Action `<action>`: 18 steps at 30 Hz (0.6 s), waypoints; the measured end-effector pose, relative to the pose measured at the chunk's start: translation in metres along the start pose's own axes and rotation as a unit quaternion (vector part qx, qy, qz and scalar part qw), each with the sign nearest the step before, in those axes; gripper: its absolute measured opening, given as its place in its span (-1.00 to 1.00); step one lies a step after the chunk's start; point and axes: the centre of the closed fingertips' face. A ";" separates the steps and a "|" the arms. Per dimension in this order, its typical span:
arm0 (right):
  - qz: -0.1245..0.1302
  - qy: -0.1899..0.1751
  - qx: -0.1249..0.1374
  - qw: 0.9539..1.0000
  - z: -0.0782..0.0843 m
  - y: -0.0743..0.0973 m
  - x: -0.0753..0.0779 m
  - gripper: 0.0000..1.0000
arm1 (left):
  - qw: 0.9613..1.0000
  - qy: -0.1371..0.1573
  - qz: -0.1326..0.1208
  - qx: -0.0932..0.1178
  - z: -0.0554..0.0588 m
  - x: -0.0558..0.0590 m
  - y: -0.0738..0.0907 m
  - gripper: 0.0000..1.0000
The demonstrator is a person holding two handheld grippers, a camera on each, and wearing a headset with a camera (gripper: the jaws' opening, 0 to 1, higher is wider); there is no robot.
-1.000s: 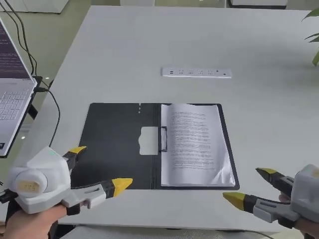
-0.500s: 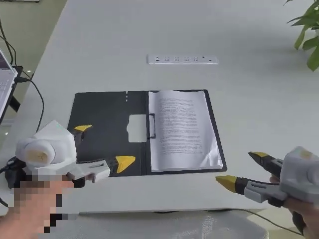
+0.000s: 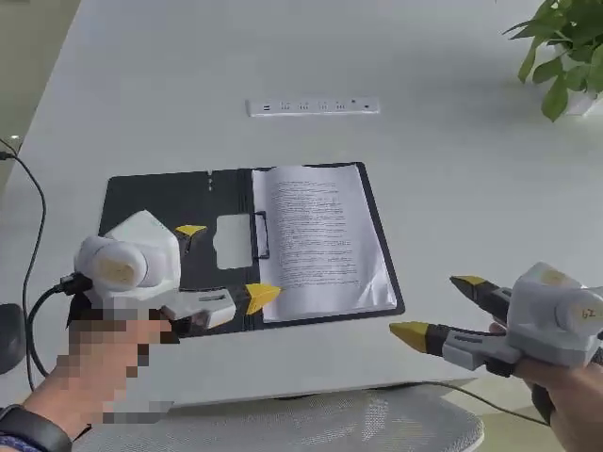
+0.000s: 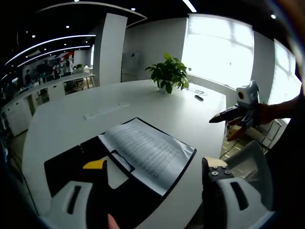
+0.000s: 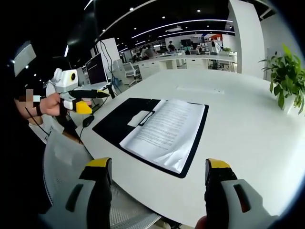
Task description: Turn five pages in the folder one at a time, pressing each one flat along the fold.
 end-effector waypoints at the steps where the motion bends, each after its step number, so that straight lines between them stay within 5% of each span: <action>1: 0.000 -0.001 -0.001 1.000 0.000 0.000 0.000 0.60 | 1.000 -0.003 0.005 0.000 -0.002 0.003 -0.006 0.58; 18: -0.006 -0.010 -0.004 1.000 -0.006 -0.009 0.005 0.57 | 0.995 -0.039 0.081 -0.032 -0.010 0.051 -0.090 0.40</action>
Point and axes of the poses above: the centre of the closed fingertips' face, and the gripper's own axes: y roughly backward along the fingers, x roughly to its right, z roughly out of its underside, and after that the axes turned 4 degrees about -x, right-handed
